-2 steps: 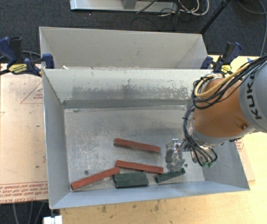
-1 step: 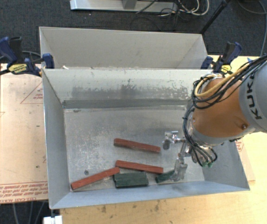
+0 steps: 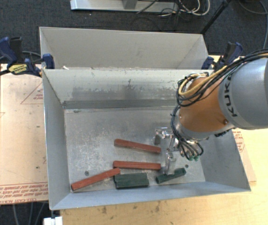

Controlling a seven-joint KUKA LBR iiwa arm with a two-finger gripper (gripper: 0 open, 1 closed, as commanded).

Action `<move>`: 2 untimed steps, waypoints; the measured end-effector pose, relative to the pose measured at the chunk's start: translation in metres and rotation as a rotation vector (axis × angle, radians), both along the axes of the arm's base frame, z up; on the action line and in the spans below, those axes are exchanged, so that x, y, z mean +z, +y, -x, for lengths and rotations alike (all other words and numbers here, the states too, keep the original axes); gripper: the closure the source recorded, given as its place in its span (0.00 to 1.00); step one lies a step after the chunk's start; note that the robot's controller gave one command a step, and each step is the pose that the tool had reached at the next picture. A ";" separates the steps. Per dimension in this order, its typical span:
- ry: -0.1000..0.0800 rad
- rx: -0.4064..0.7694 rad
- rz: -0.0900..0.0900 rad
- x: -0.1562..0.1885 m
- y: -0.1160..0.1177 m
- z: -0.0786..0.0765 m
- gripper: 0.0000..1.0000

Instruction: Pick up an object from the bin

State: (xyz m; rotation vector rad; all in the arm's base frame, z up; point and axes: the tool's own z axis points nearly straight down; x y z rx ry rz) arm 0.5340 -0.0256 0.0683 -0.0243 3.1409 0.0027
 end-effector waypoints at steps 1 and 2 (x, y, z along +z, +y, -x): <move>-0.002 0.051 -0.003 0.013 0.100 0.042 0.00; -0.010 0.043 0.000 0.015 0.095 0.039 1.00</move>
Offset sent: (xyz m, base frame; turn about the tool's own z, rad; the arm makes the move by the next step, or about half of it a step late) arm -0.0422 0.0940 0.0126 -0.0427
